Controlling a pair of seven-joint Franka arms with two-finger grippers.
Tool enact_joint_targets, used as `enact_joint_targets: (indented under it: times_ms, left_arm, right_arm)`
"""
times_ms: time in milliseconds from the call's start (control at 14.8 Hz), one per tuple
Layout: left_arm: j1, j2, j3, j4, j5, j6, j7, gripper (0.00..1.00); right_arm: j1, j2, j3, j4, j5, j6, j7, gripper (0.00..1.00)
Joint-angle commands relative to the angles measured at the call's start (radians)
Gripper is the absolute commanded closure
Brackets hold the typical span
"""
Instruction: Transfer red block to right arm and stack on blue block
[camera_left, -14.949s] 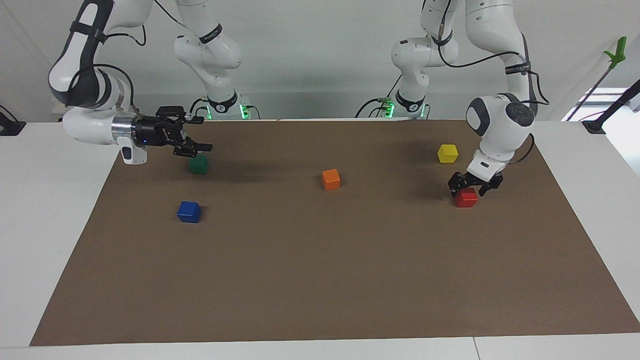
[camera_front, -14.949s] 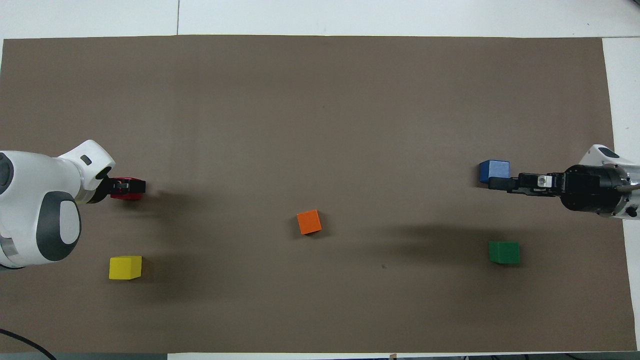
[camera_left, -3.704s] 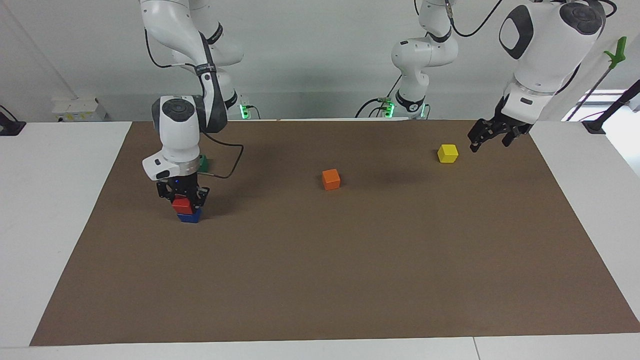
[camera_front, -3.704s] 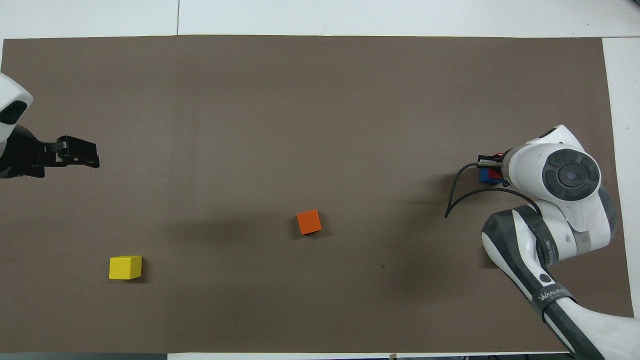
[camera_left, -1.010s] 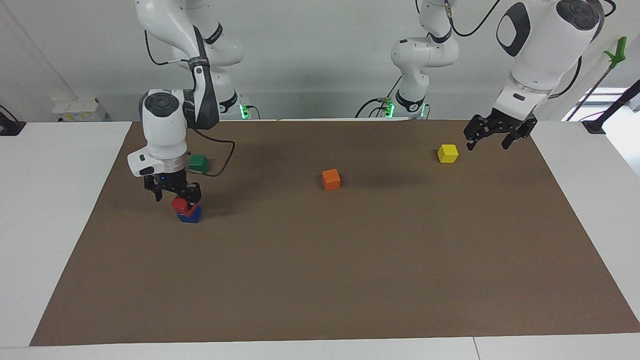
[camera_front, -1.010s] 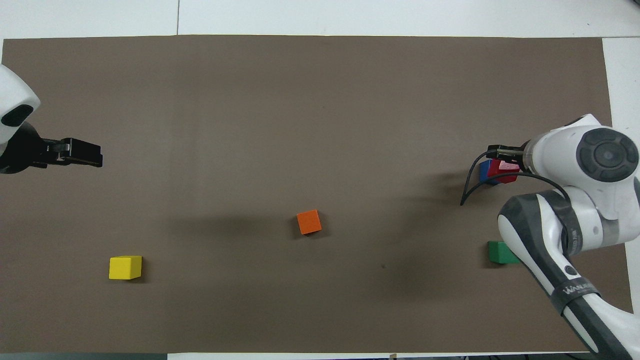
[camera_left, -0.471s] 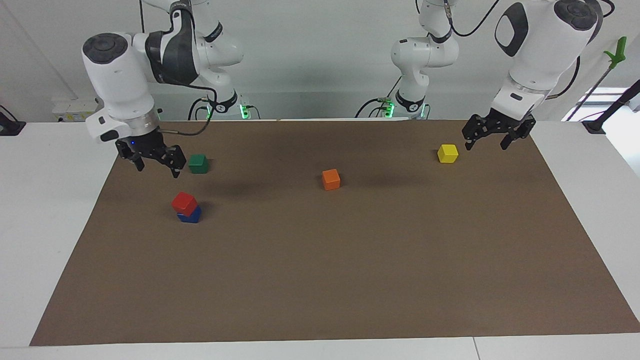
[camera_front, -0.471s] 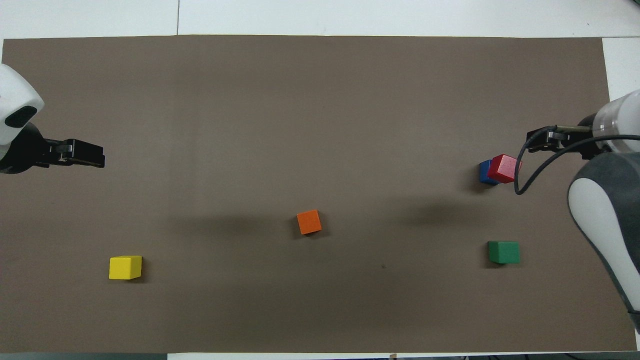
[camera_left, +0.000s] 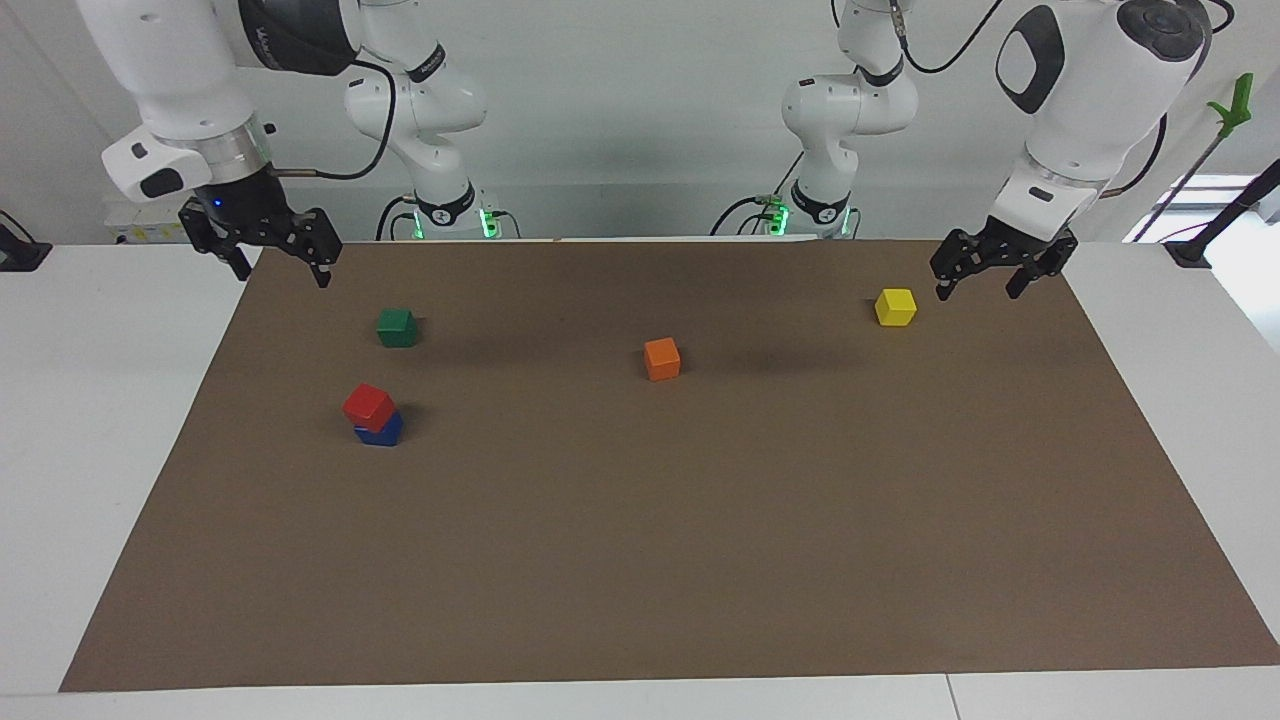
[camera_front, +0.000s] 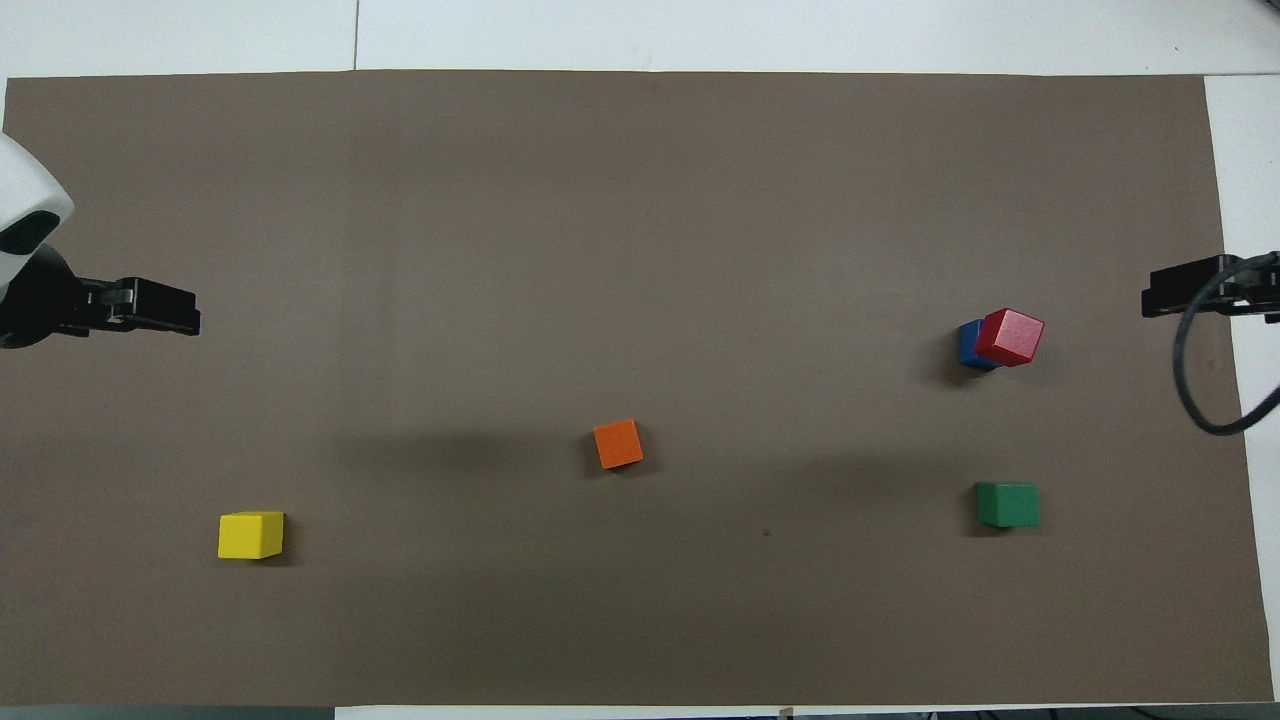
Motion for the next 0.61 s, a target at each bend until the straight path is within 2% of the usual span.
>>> enact_joint_targets:
  times_ms: [0,269,539]
  left_arm:
    - [0.0,-0.007,0.001,-0.008,0.004,-0.002,0.008,0.0]
    - [0.001,-0.007,0.003,-0.008,0.004,-0.002,0.008,0.0]
    - [0.0,-0.007,0.001,-0.008,0.004,-0.002,0.008,0.0]
  right_arm:
    - [-0.053,0.019,0.01,0.052,0.078,-0.069,-0.054,0.0]
    - [-0.06,0.026,0.01,0.059,0.069,-0.11,-0.102,0.0]
    - [-0.064,0.064,0.012,0.059,0.003,-0.091,-0.122,0.0]
